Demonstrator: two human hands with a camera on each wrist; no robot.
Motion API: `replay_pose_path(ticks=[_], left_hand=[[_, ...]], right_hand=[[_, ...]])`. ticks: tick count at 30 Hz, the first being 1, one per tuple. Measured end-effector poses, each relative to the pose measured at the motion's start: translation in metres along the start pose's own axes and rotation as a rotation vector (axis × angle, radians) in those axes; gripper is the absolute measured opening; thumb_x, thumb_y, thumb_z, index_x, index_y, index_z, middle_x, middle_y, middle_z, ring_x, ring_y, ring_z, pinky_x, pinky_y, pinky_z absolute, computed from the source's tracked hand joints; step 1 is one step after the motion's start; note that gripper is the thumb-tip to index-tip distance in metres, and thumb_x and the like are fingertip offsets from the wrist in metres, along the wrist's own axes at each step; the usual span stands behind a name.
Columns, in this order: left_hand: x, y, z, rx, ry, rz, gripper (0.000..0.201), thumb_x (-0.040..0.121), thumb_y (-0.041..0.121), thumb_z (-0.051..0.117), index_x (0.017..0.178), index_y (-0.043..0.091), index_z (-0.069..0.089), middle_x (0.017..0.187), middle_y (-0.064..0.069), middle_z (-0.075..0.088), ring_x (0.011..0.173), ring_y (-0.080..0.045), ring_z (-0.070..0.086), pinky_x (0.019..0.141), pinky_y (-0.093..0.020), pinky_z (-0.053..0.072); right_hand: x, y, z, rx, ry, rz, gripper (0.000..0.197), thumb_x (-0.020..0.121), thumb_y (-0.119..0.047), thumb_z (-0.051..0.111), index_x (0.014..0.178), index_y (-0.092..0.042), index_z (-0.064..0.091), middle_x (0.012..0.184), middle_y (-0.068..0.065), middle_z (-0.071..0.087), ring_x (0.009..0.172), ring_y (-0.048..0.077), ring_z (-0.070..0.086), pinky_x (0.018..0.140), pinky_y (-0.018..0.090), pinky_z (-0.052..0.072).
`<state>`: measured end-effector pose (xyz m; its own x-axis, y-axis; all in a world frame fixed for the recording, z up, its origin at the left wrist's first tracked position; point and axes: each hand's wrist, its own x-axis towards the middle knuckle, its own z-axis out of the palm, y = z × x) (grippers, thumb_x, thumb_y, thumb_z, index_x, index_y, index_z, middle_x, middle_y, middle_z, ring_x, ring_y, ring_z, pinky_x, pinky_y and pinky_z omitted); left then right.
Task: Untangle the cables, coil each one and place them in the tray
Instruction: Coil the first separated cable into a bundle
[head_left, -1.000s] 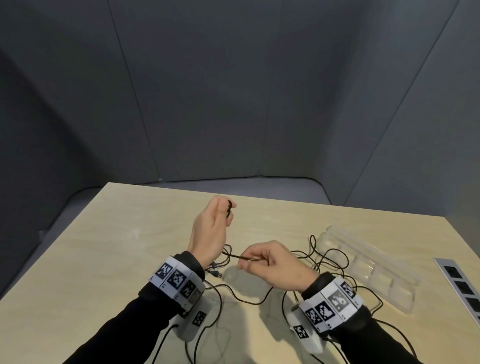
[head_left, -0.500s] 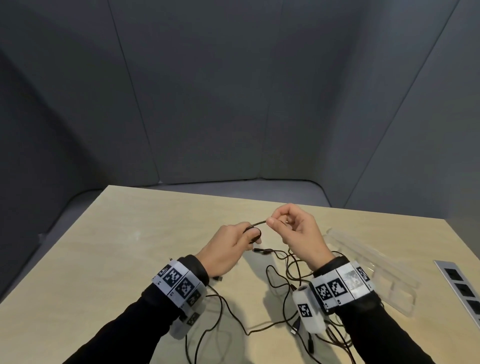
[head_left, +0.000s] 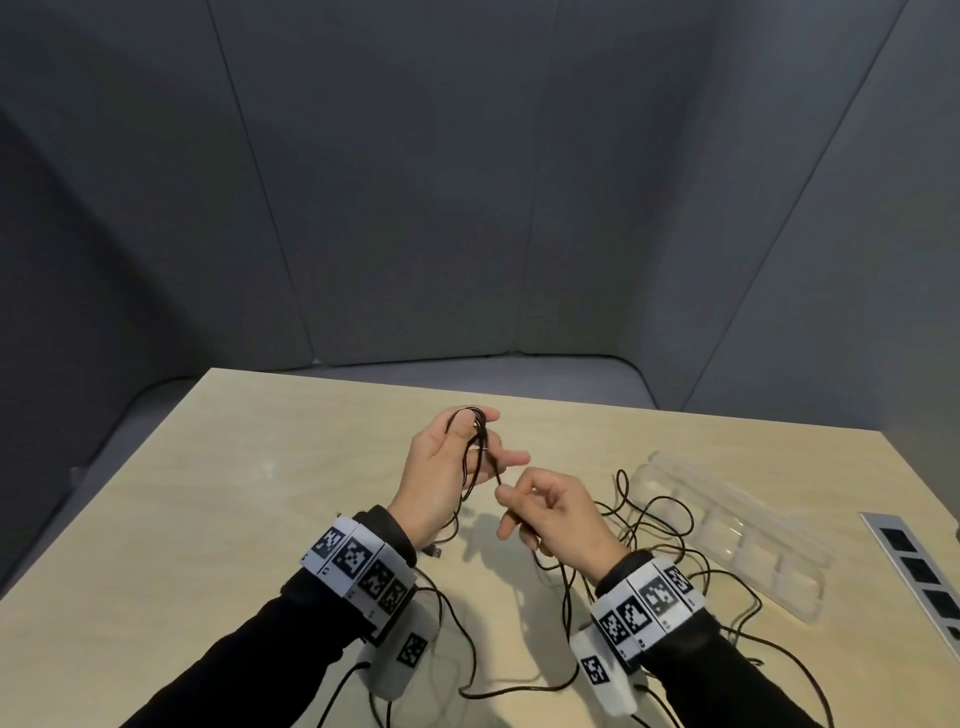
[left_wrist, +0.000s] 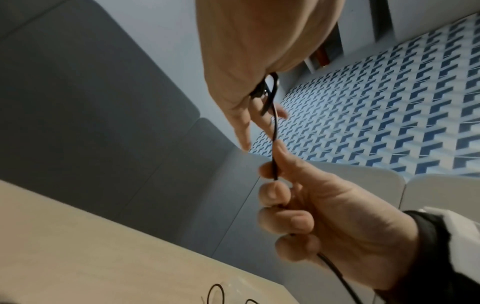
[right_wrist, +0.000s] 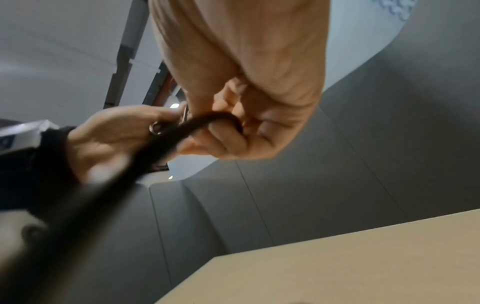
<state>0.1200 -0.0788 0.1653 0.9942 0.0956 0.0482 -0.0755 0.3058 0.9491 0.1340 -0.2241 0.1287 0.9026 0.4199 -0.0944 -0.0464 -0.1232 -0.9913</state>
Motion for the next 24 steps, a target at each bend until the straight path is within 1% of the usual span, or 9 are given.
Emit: replay_pose_path(ticks=[3,5,6,9,12,14,17,21,24], left_hand=[[0.003,-0.002,0.000,-0.015,0.116,0.028,0.026,0.103,0.022,0.030,0.099,0.015,0.055,0.062,0.001,0.041,0.047,-0.009,0.044,0.051,-0.029,0.053],[0.009,-0.001,-0.006,0.073,0.182,0.094,0.026,0.103,0.022,0.031,0.097,0.020,0.056,0.063,0.003,0.039,0.046,-0.005,0.032,0.040,-0.019,0.034],[0.012,0.000,-0.010,0.143,0.199,0.137,0.025,0.103,0.023,0.032,0.097,0.021,0.057,0.064,0.005,0.041,0.047,-0.005,0.032,0.041,-0.017,0.029],[0.020,-0.001,-0.032,0.544,0.204,0.278,0.025,0.101,0.030,0.032,0.100,0.024,0.057,0.067,0.010,0.048,0.055,-0.007,0.041,0.053,-0.022,0.035],[0.017,-0.011,-0.052,0.984,0.075,0.294,0.030,0.100,0.035,0.027,0.090,0.028,0.055,0.066,0.008,0.054,0.058,-0.006,0.050,0.062,-0.024,0.040],[0.011,-0.017,-0.054,1.092,-0.065,0.260,0.034,0.099,0.036,0.024,0.083,0.029,0.053,0.063,0.006,0.056,0.057,-0.007,0.051,0.060,-0.026,0.040],[0.005,-0.022,-0.049,1.138,-0.210,0.249,0.044,0.099,0.046,0.023,0.065,0.030,0.046,0.055,0.005,0.054,0.050,-0.006,0.049,0.057,-0.026,0.034],[0.003,-0.023,-0.046,1.092,-0.350,0.173,0.048,0.085,0.064,0.038,0.061,0.027,0.055,0.057,-0.001,0.061,0.045,-0.007,0.049,0.050,-0.022,0.037],[0.004,-0.026,-0.045,0.993,-0.320,0.153,0.033,0.095,0.042,0.048,0.066,0.029,0.057,0.054,0.008,0.051,0.048,-0.006,0.044,0.053,-0.023,0.036]], right_hand=[[0.002,0.001,0.009,-0.109,-0.107,0.113,0.032,0.093,-0.035,0.053,0.069,-0.017,0.065,0.047,0.001,0.057,0.033,0.010,0.032,0.035,0.016,0.023],[-0.001,0.006,0.014,-0.194,-0.196,0.141,0.030,0.096,-0.034,0.049,0.074,-0.020,0.065,0.048,-0.002,0.048,0.034,0.006,0.031,0.035,0.016,0.024],[-0.003,0.008,0.015,-0.250,-0.236,0.142,0.028,0.097,-0.030,0.048,0.075,-0.021,0.063,0.052,-0.002,0.045,0.035,0.004,0.032,0.038,0.015,0.026],[-0.010,0.008,0.011,-0.403,-0.297,0.066,0.024,0.093,-0.019,0.048,0.074,-0.028,0.062,0.063,0.001,0.046,0.054,0.011,0.041,0.053,0.021,0.032],[-0.012,-0.009,-0.003,-0.383,-0.216,-0.066,0.023,0.094,-0.021,0.050,0.076,-0.029,0.062,0.064,-0.006,0.052,0.061,0.012,0.041,0.060,0.025,0.033],[-0.007,-0.019,-0.010,-0.371,-0.105,-0.151,0.022,0.092,-0.030,0.051,0.074,-0.032,0.064,0.065,-0.005,0.060,0.061,0.018,0.046,0.063,0.028,0.039],[0.002,-0.021,-0.013,-0.394,0.004,-0.228,0.021,0.088,-0.037,0.052,0.072,-0.037,0.066,0.079,0.005,0.068,0.077,0.029,0.058,0.074,0.037,0.047],[0.008,-0.021,-0.016,-0.323,0.094,-0.236,0.022,0.091,-0.019,0.058,0.075,-0.028,0.069,0.076,-0.004,0.070,0.073,0.008,0.058,0.066,0.018,0.045],[0.013,-0.016,-0.019,-0.192,0.208,-0.204,0.009,0.085,-0.018,0.068,0.076,-0.019,0.071,0.055,-0.015,0.058,0.056,0.001,0.050,0.057,0.011,0.039]])
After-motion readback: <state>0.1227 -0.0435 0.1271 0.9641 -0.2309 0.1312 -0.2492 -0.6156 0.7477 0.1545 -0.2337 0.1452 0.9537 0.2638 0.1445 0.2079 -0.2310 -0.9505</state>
